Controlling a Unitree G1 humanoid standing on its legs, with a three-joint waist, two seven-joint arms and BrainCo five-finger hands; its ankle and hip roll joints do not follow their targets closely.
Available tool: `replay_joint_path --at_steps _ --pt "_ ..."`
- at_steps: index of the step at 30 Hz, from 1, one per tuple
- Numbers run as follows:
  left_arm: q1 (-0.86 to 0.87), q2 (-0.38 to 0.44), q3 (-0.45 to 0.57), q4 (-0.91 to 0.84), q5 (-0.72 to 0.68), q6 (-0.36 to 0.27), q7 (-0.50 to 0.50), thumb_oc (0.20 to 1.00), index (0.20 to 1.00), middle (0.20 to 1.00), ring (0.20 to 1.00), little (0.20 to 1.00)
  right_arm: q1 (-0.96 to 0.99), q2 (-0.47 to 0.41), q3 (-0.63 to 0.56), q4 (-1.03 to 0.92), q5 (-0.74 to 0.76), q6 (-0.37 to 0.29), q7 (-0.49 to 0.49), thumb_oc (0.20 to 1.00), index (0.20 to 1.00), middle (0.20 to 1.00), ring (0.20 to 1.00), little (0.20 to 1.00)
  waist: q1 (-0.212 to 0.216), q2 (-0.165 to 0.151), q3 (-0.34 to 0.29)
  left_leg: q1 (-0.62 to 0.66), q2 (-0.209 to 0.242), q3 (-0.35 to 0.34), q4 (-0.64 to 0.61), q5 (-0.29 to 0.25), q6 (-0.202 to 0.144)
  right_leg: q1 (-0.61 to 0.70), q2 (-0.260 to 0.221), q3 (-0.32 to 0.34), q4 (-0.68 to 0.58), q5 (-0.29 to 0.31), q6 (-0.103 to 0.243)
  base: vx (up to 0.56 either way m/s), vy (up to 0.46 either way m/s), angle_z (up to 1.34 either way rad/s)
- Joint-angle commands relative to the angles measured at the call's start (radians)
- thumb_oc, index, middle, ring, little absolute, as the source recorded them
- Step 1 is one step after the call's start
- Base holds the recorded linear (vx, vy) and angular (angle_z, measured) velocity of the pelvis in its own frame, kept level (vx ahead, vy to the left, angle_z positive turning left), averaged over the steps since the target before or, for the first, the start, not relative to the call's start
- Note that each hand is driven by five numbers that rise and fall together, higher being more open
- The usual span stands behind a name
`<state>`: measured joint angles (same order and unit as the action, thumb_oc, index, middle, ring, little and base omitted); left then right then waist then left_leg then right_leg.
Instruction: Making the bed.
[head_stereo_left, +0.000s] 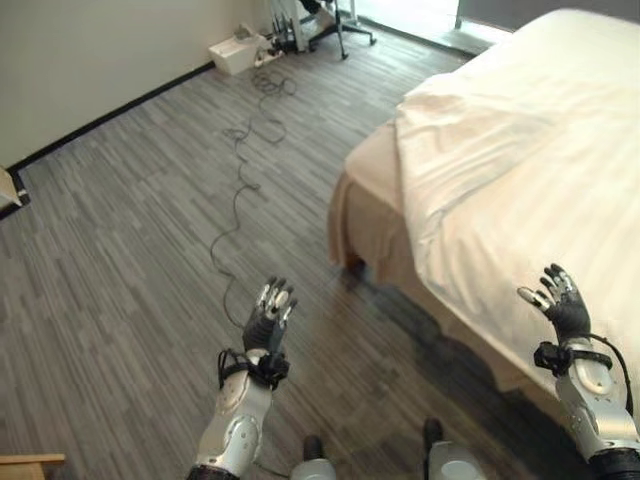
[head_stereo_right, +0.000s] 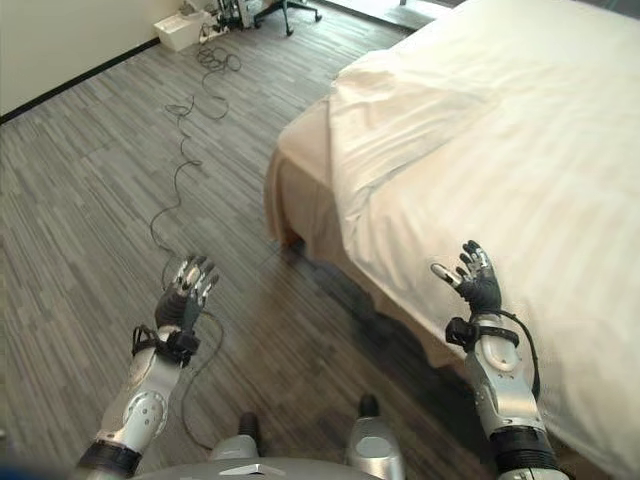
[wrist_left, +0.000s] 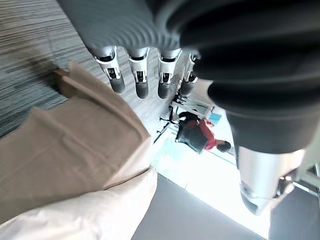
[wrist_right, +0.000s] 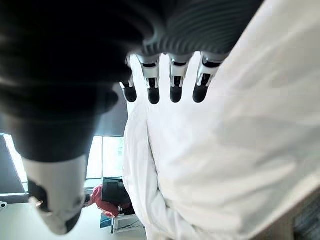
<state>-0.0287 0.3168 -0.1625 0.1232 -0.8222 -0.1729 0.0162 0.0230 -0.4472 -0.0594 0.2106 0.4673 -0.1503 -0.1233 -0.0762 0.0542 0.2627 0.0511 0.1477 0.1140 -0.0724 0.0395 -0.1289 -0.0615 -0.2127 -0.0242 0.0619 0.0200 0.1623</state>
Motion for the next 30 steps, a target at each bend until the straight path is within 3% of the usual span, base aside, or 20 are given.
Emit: replay_joint_path --at_steps 1,2,3,4,5,7,8,11,12,15,30 --pt "-0.072 0.085 -0.023 -0.051 0.000 -0.079 -0.028 1.000 1.000 1.000 1.000 1.000 0.041 0.044 0.027 -0.052 0.086 -0.070 0.016 1.000 1.000 1.000 1.000 1.000 -0.040 -0.075 -0.060 -0.063 -0.011 -0.113 0.123 -0.049 0.063 0.035 0.133 0.261 0.164 -0.067 0.025 -0.21 0.712 0.17" --pt "-0.080 0.081 -0.034 -0.054 0.015 -0.075 -0.039 1.000 1.000 1.000 1.000 1.000 0.061 0.054 0.029 -0.061 0.108 -0.078 0.031 1.000 1.000 1.000 1.000 1.000 -0.042 -0.061 -0.057 -0.066 -0.031 -0.126 0.106 -0.036 0.082 0.020 0.193 0.254 0.232 -0.091 -0.004 -0.11 0.476 0.81" --pt "-0.079 0.075 -0.036 -0.044 0.029 -0.076 -0.041 1.000 1.000 1.000 1.000 1.000 0.083 0.058 0.028 -0.070 0.114 -0.083 0.049 1.000 1.000 1.000 1.000 1.000 -0.046 -0.064 -0.056 -0.060 -0.060 -0.134 0.088 -0.032 0.096 0.002 0.224 0.223 0.270 -0.104 -0.029 -0.07 0.452 0.57" --pt "-0.067 0.071 -0.016 -0.041 0.040 -0.080 -0.032 1.000 1.000 1.000 1.000 1.000 0.102 0.054 0.033 -0.089 0.076 -0.074 0.061 1.000 1.000 1.000 1.000 1.000 -0.041 -0.066 -0.059 -0.048 -0.093 -0.119 0.065 -0.025 0.112 -0.012 0.229 0.123 0.253 -0.115 -0.049 0.01 0.365 0.36" --pt "-0.054 0.065 -0.004 -0.051 0.040 -0.077 -0.028 1.000 1.000 1.000 1.000 1.000 0.110 0.046 0.041 -0.103 0.055 -0.065 0.075 1.000 1.000 1.000 1.000 1.000 -0.035 -0.067 -0.072 -0.042 -0.114 -0.107 0.049 -0.020 0.117 -0.006 0.234 0.077 0.212 -0.133 -0.064 0.06 0.372 -0.44" --pt "-0.013 0.052 0.026 -0.071 0.045 -0.080 -0.008 1.000 1.000 1.000 1.000 1.000 0.099 0.030 0.042 -0.113 0.022 -0.062 0.065 1.000 1.000 1.000 1.000 1.000 -0.018 -0.081 -0.084 -0.031 -0.149 -0.075 0.030 -0.030 0.122 0.034 0.202 0.016 0.034 -0.093 -0.084 0.05 0.215 -0.56" --pt "0.007 0.052 0.032 -0.081 0.047 -0.070 -0.025 1.000 1.000 1.000 1.000 1.000 0.092 0.025 0.036 -0.119 0.013 -0.059 0.066 1.000 1.000 1.000 1.000 1.000 -0.019 -0.074 -0.088 -0.044 -0.149 -0.077 0.045 -0.033 0.123 0.050 0.206 0.047 0.015 -0.093 -0.069 0.01 0.075 -0.51" --pt "0.037 0.027 0.043 -0.063 0.035 -0.061 -0.032 1.000 1.000 1.000 1.000 1.000 0.078 0.020 0.050 -0.118 0.027 -0.052 0.080 1.000 1.000 1.000 1.000 1.000 -0.011 -0.085 -0.088 -0.031 -0.155 -0.058 0.040 -0.033 0.125 0.069 0.210 0.066 -0.031 -0.076 -0.074 -0.01 0.105 -0.18" --pt "0.054 0.019 0.053 -0.063 0.022 -0.065 -0.026 1.000 1.000 1.000 1.000 1.000 0.061 0.022 0.056 -0.118 0.032 -0.051 0.077 1.000 1.000 1.000 1.000 1.000 0.001 -0.090 -0.092 -0.024 -0.157 -0.048 0.029 -0.035 0.127 0.081 0.200 0.036 -0.050 -0.066 -0.071 0.02 0.029 -0.20" --pt "0.098 0.015 0.072 -0.064 0.002 -0.048 -0.026 1.000 1.000 1.000 1.000 1.000 0.042 0.009 0.059 -0.111 0.019 -0.043 0.078 1.000 1.000 1.000 1.000 1.000 0.011 -0.095 -0.104 0.001 -0.158 -0.030 0.001 -0.035 0.134 0.107 0.205 0.030 -0.082 -0.052 -0.069 0.03 0.040 -0.19" --pt "0.128 0.012 0.078 -0.083 0.033 -0.047 -0.017 1.000 1.000 1.000 1.000 1.000 -0.005 0.046 0.140 -0.064 0.024 -0.024 0.096 1.000 1.000 1.000 1.000 1.000 0.024 -0.088 -0.125 0.031 -0.176 -0.015 -0.002 -0.050 0.149 0.124 0.182 0.031 -0.074 -0.048 -0.055 0.00 0.044 -0.02"
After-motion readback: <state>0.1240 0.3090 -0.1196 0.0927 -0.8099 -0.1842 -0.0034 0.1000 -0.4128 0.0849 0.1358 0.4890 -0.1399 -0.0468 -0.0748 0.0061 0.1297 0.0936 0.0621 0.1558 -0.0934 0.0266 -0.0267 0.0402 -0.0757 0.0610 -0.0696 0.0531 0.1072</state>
